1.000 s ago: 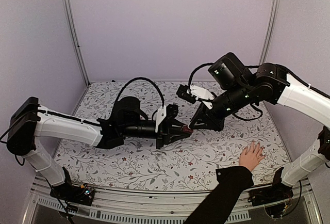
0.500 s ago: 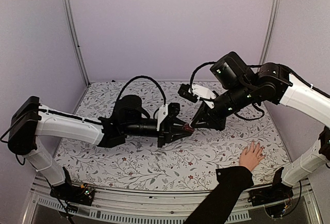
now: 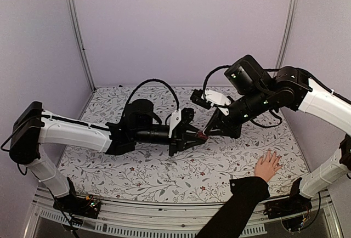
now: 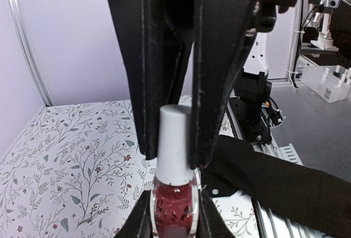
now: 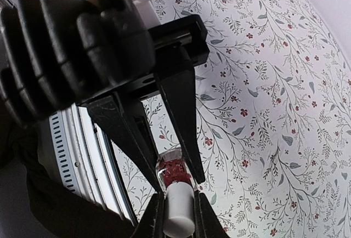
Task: Paint the nails
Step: Unscrew the nail polish bottle.
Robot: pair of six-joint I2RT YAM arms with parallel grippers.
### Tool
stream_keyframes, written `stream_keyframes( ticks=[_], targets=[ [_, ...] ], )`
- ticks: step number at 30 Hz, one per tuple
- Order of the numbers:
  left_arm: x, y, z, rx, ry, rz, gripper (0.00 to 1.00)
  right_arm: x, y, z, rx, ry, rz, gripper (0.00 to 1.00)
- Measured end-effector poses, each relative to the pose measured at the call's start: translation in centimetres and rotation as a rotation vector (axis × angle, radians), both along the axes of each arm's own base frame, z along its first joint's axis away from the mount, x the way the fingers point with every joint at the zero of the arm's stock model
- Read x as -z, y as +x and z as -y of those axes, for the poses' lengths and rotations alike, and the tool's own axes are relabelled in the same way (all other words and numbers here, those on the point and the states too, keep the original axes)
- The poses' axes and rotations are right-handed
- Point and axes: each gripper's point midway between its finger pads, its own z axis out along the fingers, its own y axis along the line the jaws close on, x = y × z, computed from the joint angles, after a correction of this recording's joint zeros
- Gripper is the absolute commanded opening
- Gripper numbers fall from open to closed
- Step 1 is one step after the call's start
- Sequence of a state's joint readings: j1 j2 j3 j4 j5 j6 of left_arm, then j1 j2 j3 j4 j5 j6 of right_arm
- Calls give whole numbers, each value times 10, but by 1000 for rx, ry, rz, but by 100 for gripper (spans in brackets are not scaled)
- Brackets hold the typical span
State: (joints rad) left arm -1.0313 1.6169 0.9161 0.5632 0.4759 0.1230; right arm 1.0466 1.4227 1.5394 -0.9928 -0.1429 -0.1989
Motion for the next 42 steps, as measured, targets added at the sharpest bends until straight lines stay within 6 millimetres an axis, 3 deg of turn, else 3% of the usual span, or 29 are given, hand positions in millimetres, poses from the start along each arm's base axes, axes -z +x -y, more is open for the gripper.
stream_keyframes(
  ticks=[10, 14, 16, 19, 22, 23, 31, 37, 42],
  targets=[
    [-1, 2, 2, -3, 2, -1, 0, 0, 2, 2, 17, -12, 22, 0],
    [-1, 1, 2, 0, -1, 1, 0, 0, 2, 2, 15, -11, 22, 8],
    [-1, 1, 1, 1, -2, 1, 0, -1, 2, 2, 14, -10, 21, 16],
    [-2, 1, 1, 1, -6, 3, 0, -1, 1, 1, 13, -4, 17, 38],
    [0, 3, 0, -15, -2, 2, 0, -11, -3, -10, -6, 55, 24, 57],
    [2, 4, 0, -22, 0, 0, 0, -16, -5, -13, -11, 80, 28, 59],
    [8, 11, -6, -77, 2, -12, 0, -62, -11, -12, -2, 270, 96, 65],
    [-3, 18, -19, -136, -68, -37, 0, -70, 10, 1, 132, 360, 139, 67],
    [-21, 33, -25, -213, -157, -80, 0, -81, 29, 9, 251, 455, 140, 62]
  ],
)
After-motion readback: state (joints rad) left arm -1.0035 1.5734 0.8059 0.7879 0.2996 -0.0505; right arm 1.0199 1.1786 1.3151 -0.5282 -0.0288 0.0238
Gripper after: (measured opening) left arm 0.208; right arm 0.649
